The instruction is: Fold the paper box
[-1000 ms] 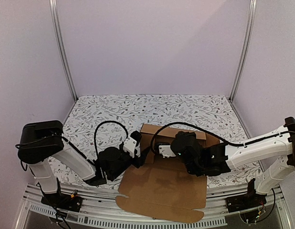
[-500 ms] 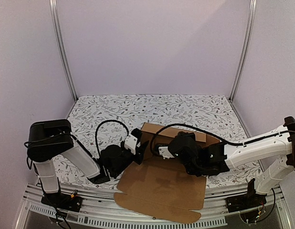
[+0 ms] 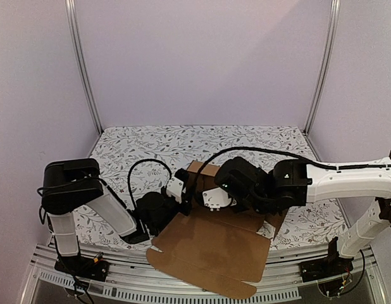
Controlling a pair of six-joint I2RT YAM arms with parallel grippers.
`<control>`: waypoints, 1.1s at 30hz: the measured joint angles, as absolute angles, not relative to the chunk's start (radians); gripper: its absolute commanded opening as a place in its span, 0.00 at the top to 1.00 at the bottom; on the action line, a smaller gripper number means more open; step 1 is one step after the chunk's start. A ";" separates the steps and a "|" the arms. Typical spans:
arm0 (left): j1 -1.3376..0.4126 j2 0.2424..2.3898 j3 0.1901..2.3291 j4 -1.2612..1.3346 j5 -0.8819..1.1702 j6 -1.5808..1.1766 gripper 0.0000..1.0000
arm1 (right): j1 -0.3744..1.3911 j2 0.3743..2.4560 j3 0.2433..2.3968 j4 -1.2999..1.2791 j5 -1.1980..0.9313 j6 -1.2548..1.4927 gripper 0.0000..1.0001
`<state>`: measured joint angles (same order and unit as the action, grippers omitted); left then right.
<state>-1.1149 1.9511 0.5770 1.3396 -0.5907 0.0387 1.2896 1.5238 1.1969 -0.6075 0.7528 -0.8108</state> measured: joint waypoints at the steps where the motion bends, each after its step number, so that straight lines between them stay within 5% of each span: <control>1: -1.115 1.951 0.577 1.338 -0.591 0.040 0.71 | 1.288 1.525 1.239 -0.657 0.715 -0.788 0.48; 10: -1.091 1.945 0.570 1.330 -0.558 0.041 0.73 | 1.141 1.516 1.479 -0.946 0.327 -0.645 0.34; 18: -1.067 1.943 0.562 1.338 -0.510 0.042 0.72 | 0.735 1.517 1.673 -1.022 -0.096 -0.529 0.25; 24: -1.046 1.943 0.571 1.329 -0.461 0.041 0.68 | 0.550 1.715 1.750 -1.087 -0.426 -0.461 0.18; 33: -0.994 1.977 0.630 1.260 -0.360 0.013 0.60 | 0.554 1.847 1.680 -1.164 -0.699 -0.451 0.27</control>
